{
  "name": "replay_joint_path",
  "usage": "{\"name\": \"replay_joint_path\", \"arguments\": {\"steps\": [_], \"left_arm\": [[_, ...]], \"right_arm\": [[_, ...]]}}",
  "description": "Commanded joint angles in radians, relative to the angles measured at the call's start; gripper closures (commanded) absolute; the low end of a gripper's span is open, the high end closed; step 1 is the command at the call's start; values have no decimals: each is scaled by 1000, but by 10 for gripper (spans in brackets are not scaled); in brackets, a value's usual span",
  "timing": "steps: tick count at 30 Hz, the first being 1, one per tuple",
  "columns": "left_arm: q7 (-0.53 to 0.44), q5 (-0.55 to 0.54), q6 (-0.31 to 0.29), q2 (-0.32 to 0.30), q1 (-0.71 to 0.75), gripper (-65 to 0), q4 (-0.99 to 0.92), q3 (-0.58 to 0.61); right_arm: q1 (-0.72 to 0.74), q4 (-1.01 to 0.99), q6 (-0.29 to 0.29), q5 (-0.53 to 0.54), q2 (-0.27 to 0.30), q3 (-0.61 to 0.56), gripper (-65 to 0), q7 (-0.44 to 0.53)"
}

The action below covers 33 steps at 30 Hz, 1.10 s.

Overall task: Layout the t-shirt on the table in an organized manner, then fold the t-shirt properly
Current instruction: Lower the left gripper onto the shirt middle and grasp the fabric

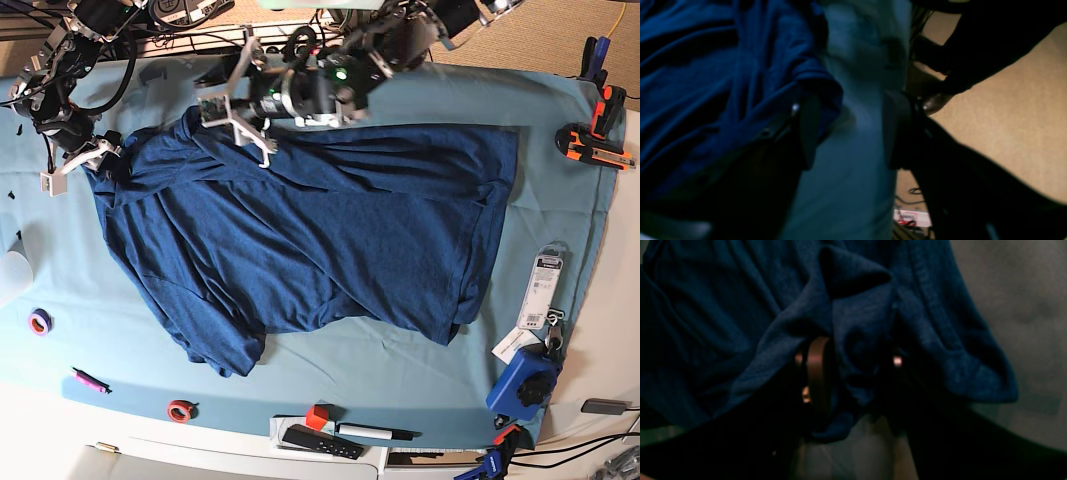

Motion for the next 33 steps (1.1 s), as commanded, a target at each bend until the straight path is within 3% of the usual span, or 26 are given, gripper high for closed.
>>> {"name": "replay_joint_path", "arguments": {"steps": [1,6,14,17,21,25,33], "left_arm": [[-32,9,20,19,-25,-280,-13,9],[-66,34,54,66,-80,-281,-195,27],[-78,26,23,135,-90,-278,-312,27],[-85,28,40,144,-93,-213,-312,27],[-84,27,47,144,-93,0,-312,26],[-72,3,11,145,-93,0,-262,26],[0,-22,21,145,-144,0,-87,26]], "right_arm": [[0,10,-5,-19,17,3,-232,-12],[0,10,-5,-19,16,3,-232,-11],[0,10,-5,-19,16,3,-232,-8],[0,10,-5,-19,16,3,-232,-7],[0,10,-5,-19,17,3,-232,-7],[0,10,-5,-19,16,3,-232,-6],[0,10,-5,-19,16,3,-232,-7]]}}
